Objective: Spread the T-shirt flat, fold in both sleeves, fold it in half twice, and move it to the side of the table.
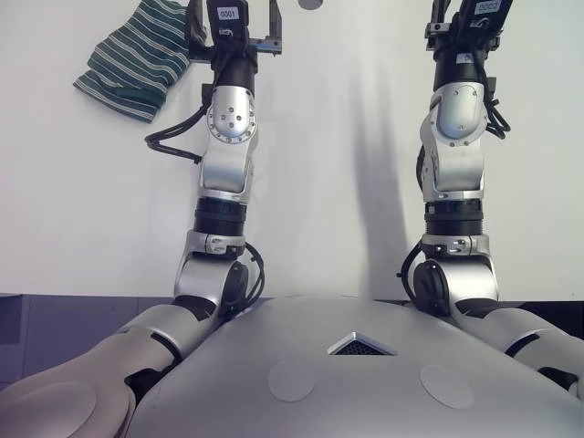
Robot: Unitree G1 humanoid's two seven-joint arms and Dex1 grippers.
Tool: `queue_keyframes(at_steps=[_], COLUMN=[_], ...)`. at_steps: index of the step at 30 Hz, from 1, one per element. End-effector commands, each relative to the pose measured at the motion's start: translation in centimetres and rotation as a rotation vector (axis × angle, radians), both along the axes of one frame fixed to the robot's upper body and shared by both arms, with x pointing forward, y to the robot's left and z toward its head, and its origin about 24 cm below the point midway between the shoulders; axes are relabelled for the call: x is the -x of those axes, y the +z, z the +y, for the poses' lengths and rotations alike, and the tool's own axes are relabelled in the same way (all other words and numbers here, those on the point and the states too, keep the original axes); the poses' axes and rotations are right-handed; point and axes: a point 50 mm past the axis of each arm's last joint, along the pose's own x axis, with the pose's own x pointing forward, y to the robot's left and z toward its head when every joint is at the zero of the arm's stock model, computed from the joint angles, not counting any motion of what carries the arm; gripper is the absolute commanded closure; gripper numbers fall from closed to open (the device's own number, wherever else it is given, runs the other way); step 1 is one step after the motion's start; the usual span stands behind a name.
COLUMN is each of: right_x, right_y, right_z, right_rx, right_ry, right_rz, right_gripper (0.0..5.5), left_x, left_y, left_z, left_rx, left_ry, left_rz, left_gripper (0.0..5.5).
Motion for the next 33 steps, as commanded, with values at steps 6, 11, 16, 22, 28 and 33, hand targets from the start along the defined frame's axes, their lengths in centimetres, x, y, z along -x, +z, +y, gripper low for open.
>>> queue_keyframes(at_steps=[6, 11, 16, 22, 28, 33], right_x=[-0.8, -0.9, -1.2, -1.2, -1.4, -1.5], right_y=[1.1, 1.0, 0.1, -0.3, -0.6, -0.8], right_z=[0.1, 0.1, 0.5, 1.3, 1.2, 1.5], right_rx=[-0.001, -0.012, -0.016, 0.009, 0.022, 0.029], right_ry=[0.024, 0.008, 0.035, 0.094, 0.093, 0.113], right_rz=[-0.041, -0.038, 0.015, 0.039, 0.052, 0.068], right_gripper=[3.11, 3.11, 3.11, 3.11, 3.11, 3.11], left_x=[-0.2, -0.1, -0.1, -0.3, -0.4, -0.4], left_y=[1.6, 1.7, 1.3, 0.9, 0.6, 0.5], left_z=[-0.2, -0.1, 0.2, 0.3, 0.2, -0.1], left_rx=[0.072, 0.067, 0.061, 0.047, 0.047, 0.054], left_ry=[0.037, 0.031, 0.036, 0.055, 0.052, 0.032], left_rz=[-0.083, -0.101, -0.091, -0.069, -0.057, -0.062], left_gripper=[0.11, 0.11, 0.11, 0.11, 0.11, 0.11])
